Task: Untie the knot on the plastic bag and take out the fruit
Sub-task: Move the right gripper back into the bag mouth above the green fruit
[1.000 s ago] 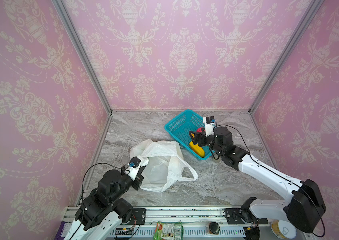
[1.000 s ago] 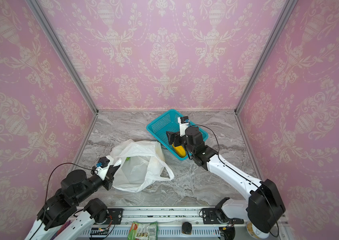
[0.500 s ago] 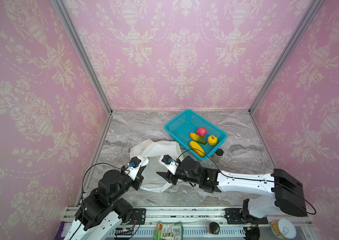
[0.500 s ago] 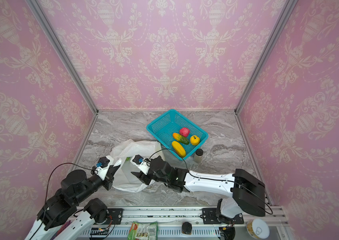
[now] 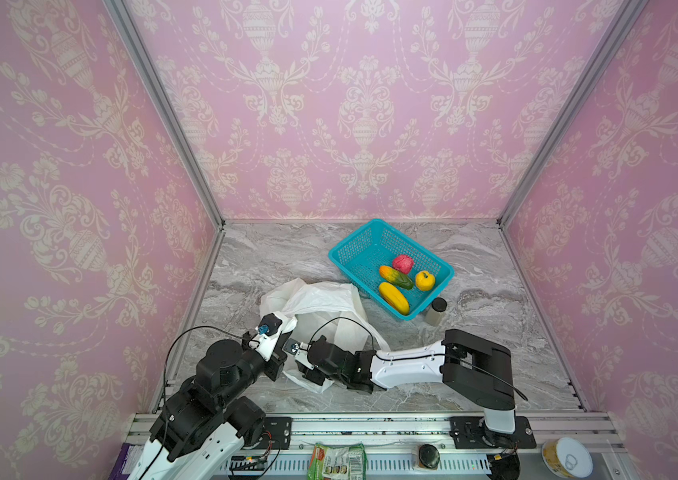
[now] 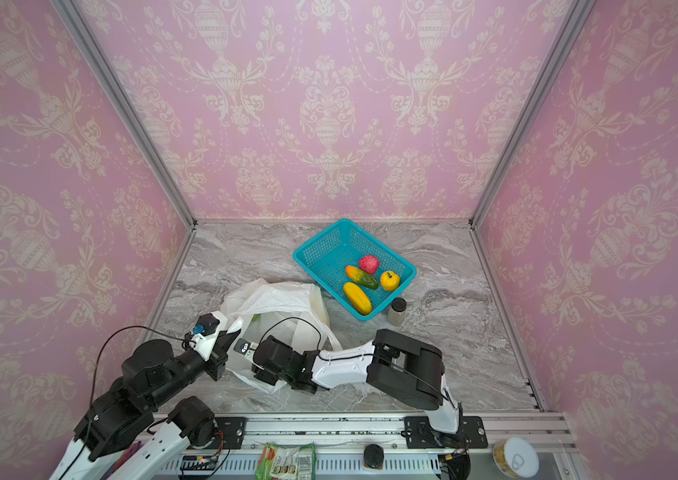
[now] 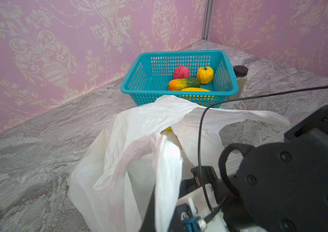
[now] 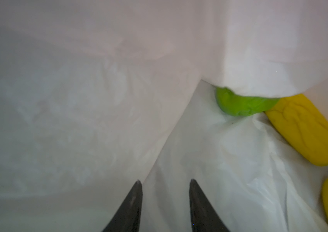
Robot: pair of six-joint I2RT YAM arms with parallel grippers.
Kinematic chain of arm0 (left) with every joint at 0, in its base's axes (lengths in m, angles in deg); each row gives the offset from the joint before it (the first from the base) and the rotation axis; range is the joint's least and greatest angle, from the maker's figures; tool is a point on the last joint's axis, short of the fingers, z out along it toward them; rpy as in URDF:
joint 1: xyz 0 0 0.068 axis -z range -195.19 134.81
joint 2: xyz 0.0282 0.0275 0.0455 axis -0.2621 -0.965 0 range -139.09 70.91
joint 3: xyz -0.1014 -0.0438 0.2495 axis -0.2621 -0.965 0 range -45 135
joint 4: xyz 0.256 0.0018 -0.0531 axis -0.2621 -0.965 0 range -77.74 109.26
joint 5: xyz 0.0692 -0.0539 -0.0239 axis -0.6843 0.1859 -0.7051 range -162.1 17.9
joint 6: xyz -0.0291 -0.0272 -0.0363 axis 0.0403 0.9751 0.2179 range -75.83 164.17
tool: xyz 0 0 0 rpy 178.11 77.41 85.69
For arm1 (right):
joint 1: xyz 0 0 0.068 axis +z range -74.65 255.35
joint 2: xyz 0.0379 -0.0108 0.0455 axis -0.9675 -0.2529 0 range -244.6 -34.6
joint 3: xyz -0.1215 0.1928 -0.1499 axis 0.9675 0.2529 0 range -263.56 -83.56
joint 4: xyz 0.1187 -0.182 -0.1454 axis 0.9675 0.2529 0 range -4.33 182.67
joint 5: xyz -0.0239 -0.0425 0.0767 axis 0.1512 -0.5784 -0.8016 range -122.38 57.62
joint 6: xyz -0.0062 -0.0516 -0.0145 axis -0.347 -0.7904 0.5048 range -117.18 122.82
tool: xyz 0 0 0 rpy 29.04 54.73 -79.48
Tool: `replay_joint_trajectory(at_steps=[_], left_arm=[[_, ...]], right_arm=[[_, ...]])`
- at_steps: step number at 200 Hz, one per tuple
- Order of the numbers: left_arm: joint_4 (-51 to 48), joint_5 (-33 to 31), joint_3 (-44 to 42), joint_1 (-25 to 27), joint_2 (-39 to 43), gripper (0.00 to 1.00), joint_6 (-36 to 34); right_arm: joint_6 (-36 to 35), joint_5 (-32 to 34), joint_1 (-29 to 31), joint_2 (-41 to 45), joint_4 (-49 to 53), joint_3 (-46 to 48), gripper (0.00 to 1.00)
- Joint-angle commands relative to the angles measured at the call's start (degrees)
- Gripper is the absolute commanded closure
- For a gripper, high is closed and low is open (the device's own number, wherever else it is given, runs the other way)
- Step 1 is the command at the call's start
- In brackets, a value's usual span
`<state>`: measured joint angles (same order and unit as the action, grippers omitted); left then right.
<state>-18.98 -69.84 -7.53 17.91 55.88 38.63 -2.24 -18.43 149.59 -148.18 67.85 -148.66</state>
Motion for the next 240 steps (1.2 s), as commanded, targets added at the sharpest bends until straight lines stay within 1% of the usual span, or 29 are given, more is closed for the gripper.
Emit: replay_joint_trajectory(at_steps=[1,18,33,56,75,107,122,152,187,194,214,240], left_arm=[[0.0,0.5,0.8,-0.4,0.7,1.0,-0.5],[0.0,0.5,0.8,-0.4,0.8,1.0,-0.5],[0.0,0.5,0.8,-0.5,0.8,1.0,-0.5],[-0.1,0.5,0.7,-0.4,1.0,1.0,-0.5],[-0.1,0.6,0.8,-0.4,1.1,1.0,-0.5],[-0.1,0.6,0.8,-0.4,1.1,1.0,-0.5],[-0.1,0.6,0.8,-0.4,1.2,1.0,-0.5],[0.0,0.5,0.8,-0.4,0.9,1.0,-0.5],[0.0,0.3,0.8,-0.4,1.0,1.0,-0.5],[0.0,0.2,0.8,-0.4,1.0,1.0,-0.5],[0.0,0.1,0.8,-0.4,1.0,1.0,-0.5],[0.0,0.3,0.7,-0.5,0.8,1.0,-0.5]], right_arm=[[-0.5,0.6,1.6,-2.1,-0.8,-4.5,0.54],[1.0,0.8,1.7,-3.6,1.1,-7.2,0.48],[1.9,1.1,1.7,-4.8,1.9,-8.9,0.39],[3.0,1.2,1.7,-7.8,3.1,-11.6,0.34],[4.3,1.4,1.7,-10.1,4.6,-14.1,0.26],[6.5,0.8,1.7,-11.0,3.5,-14.8,0.1],[7.0,2.6,1.7,-10.6,2.4,-14.1,0.03],[6.6,9.1,1.5,-5.9,0.2,-11.4,0.01],[7.0,12.6,0.3,1.7,-8.6,-2.8,0.0],[7.6,13.1,-0.2,2.5,-10.1,0.4,0.01],[10.1,14.0,-1.8,3.0,-13.4,3.5,0.02],[13.2,13.9,-2.9,1.0,-13.9,3.2,0.06]])
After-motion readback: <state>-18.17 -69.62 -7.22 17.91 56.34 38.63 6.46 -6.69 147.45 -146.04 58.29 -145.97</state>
